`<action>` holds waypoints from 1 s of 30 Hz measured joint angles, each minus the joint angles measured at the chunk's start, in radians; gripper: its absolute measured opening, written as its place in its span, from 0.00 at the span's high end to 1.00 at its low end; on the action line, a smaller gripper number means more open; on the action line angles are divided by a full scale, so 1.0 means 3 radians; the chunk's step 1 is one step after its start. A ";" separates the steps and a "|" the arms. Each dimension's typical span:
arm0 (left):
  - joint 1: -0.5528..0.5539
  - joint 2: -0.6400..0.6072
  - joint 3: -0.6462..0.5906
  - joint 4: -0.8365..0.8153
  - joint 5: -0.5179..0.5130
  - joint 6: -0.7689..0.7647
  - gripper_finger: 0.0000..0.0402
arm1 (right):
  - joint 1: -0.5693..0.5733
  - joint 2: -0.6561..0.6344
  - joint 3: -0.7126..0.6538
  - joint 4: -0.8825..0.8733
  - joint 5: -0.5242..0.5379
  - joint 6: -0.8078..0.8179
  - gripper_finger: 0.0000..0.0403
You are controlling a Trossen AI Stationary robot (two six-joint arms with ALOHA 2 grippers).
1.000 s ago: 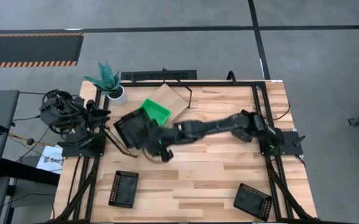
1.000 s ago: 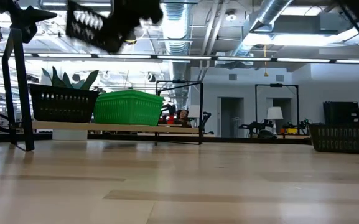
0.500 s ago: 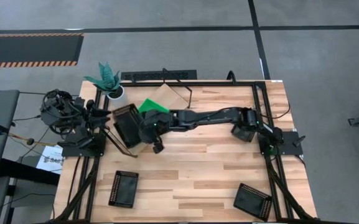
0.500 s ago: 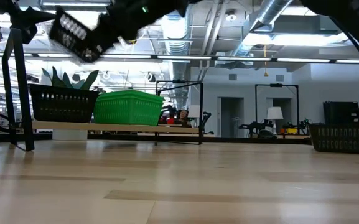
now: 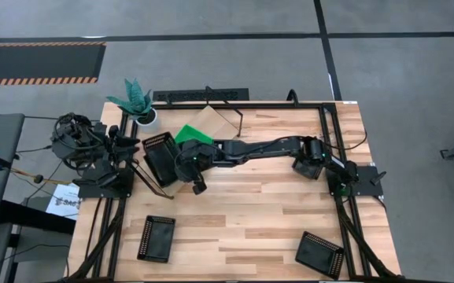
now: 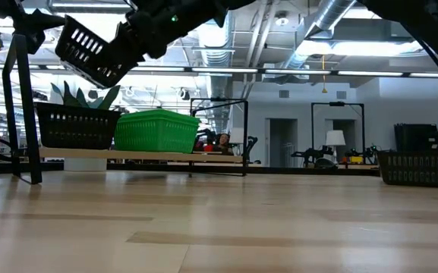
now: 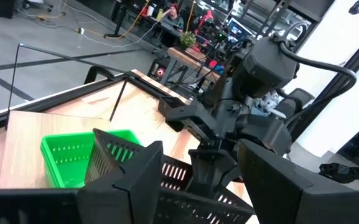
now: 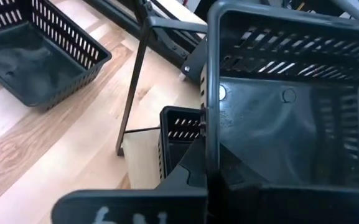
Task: Stack baskets on shelf by color
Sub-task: Stack the black bin on the top of the black bins on the shelf
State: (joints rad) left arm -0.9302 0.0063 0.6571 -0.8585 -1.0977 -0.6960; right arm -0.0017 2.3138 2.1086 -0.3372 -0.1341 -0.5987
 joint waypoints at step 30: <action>0.0000 0.0000 0.0000 0.0001 0.0000 0.0000 0.51 | -0.0021 0.0220 0.0000 0.0072 0.0014 0.0018 0.92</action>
State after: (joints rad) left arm -0.9302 0.0063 0.6571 -0.8581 -1.0977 -0.6960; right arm -0.0080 2.3798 2.1086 -0.3157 -0.1300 -0.5934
